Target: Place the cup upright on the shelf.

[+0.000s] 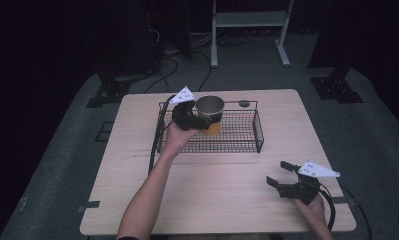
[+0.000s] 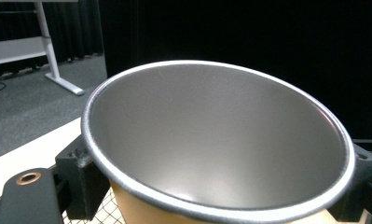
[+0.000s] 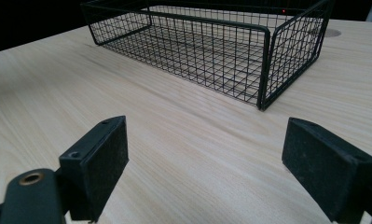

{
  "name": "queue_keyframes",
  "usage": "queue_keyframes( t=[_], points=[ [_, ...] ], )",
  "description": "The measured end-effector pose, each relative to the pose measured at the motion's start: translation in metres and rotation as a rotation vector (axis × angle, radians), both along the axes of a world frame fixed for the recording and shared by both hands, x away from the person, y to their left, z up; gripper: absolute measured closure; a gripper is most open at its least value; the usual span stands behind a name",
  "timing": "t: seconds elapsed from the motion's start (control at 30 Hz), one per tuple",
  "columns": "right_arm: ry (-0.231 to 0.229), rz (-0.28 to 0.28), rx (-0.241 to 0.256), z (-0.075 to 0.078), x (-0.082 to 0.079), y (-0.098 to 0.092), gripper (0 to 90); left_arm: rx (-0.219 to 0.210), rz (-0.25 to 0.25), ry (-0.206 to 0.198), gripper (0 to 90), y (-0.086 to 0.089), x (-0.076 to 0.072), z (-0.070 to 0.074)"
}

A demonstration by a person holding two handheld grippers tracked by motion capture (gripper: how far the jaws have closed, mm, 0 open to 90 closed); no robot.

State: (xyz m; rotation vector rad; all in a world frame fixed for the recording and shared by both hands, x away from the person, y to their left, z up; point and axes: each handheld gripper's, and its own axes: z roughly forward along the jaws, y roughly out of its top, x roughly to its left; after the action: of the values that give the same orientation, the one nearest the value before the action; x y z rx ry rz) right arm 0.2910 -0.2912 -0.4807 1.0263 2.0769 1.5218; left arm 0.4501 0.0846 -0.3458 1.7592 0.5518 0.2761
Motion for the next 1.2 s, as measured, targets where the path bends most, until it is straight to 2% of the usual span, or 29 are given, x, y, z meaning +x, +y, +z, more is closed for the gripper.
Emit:
queue_keyframes(
  t=[0.17,0.33,0.63,1.07,1.2],
  points=[
    [0.0,0.002,0.0,0.0,0.0,0.0,13.4,-0.014,0.005,-0.002,12.6,0.001,0.007,0.002],
    [-0.001,0.003,0.002,0.0,0.0,0.0,13.4,-0.002,0.002,0.005,12.6,0.001,0.011,0.003],
    [-0.003,0.005,0.002,0.0,0.0,0.0,13.4,-0.007,0.004,0.037,12.6,-0.002,0.024,0.001],
    [-0.002,0.007,0.012,0.0,0.0,-0.001,13.4,0.009,0.01,0.052,12.6,-0.009,0.038,0.0],
    [-0.001,0.007,0.014,0.0,0.0,-0.001,13.4,0.025,0.007,0.057,12.5,-0.012,0.042,-0.002]
  ],
)
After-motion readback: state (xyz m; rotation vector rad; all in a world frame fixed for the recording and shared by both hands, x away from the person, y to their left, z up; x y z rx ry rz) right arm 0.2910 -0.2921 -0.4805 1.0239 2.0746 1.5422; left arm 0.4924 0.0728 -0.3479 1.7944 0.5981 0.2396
